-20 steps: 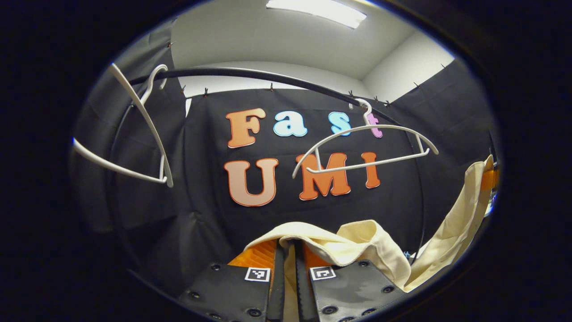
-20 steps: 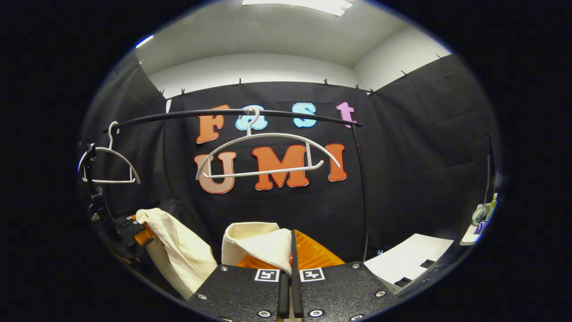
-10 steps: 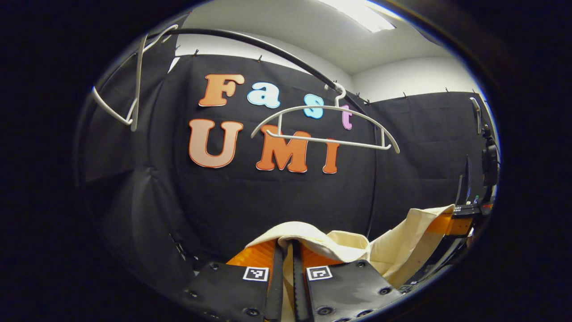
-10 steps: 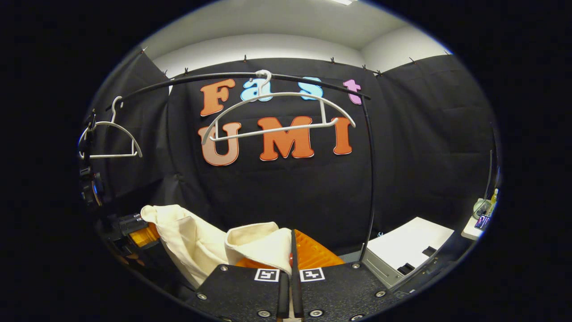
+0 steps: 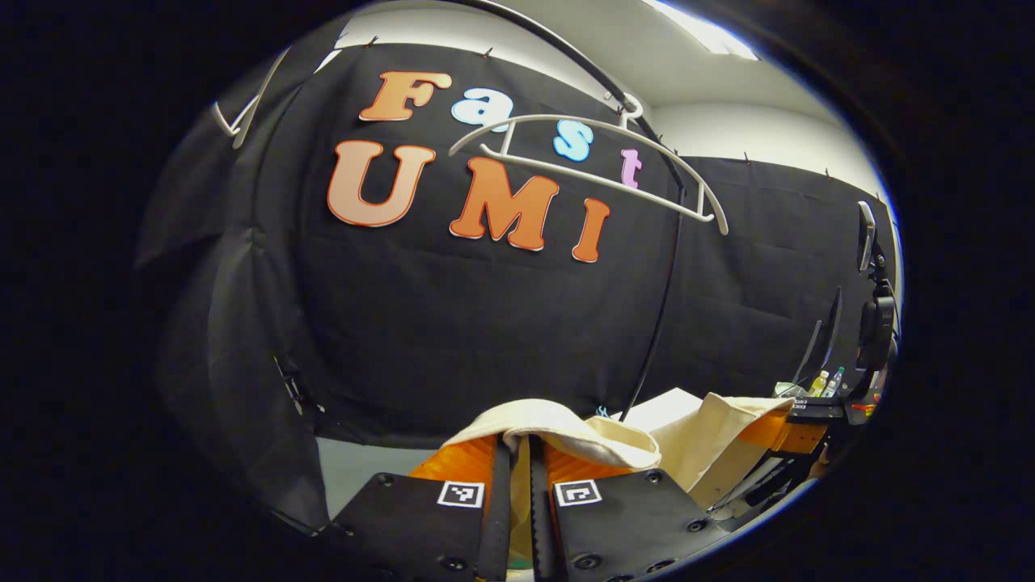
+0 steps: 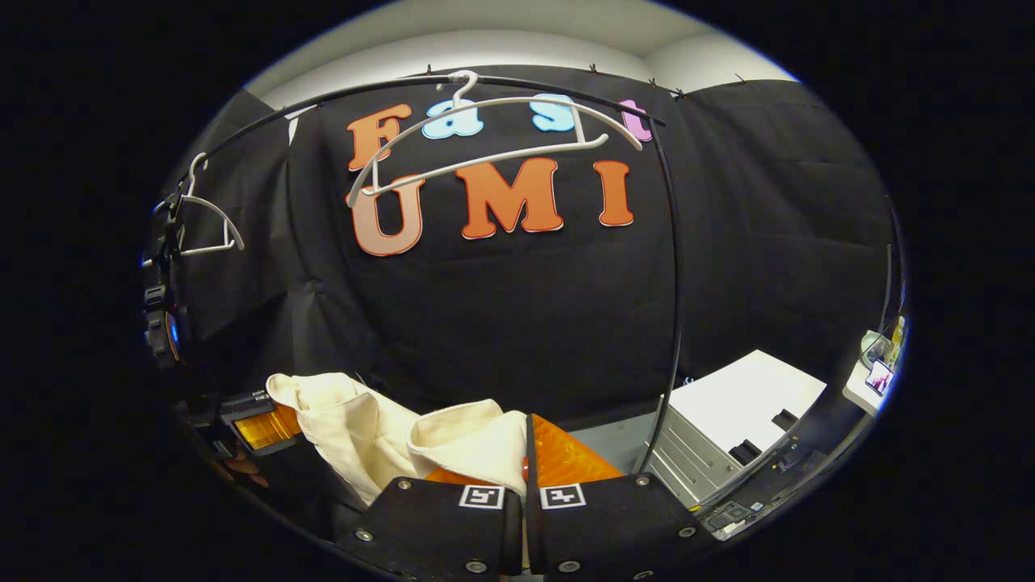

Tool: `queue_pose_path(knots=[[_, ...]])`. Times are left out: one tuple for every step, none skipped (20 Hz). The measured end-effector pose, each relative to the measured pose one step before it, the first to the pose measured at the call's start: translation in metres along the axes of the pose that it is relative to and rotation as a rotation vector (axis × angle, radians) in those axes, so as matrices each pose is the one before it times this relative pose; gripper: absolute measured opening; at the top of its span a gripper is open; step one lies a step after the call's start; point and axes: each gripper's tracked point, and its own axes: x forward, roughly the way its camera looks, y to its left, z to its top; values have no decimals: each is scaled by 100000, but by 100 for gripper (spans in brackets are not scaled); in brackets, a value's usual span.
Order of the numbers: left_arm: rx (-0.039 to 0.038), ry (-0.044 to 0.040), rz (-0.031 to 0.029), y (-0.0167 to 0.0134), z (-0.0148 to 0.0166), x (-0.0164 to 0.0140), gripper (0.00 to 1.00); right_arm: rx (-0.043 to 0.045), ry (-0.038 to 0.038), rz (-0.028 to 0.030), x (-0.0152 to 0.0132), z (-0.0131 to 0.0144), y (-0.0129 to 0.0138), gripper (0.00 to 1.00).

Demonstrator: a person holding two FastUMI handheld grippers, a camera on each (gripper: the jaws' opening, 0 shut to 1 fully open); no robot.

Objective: Grasp the clothes on the hanger with both hands and then place them into the laundry hamper below.

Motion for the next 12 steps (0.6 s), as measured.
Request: queue_pose_path(knots=[[-346,4013,-81,-255,-1111,378,18,-190,3160,-1492,716,-1005,-345,2],[-1016,2891,-25,-34,-894,595,17,-190,2721,-1384,1163,-855,-343,2],[-1524,3035,-506,50,-770,926,18,196,2910,-883,921,-900,-163,2],[-1527,3018,-439,58,-906,860,18,571,2856,-270,1052,-1014,27,2],[-442,2804,-132,176,-989,787,18,504,3016,185,868,-1063,-48,3],[646,3331,1371,305,-1231,618,18,247,3525,63,700,-1242,61,3],[428,2753,954,103,-1167,699,18,7,3312,-603,544,-983,-142,3],[-364,2696,407,118,-1010,467,17,-414,2967,-291,706,-1159,-18,3],[-344,2418,263,307,-843,385,18,-913,2903,-319,754,-935,86,4],[139,2230,327,315,-875,696,20,-909,2504,-449,666,-802,-100,4],[431,3260,410,422,-1015,782,18,-784,2197,-343,963,-1099,-367,4],[108,3276,703,514,-1119,358,18,-449,3111,-936,853,-1178,-348,4]])
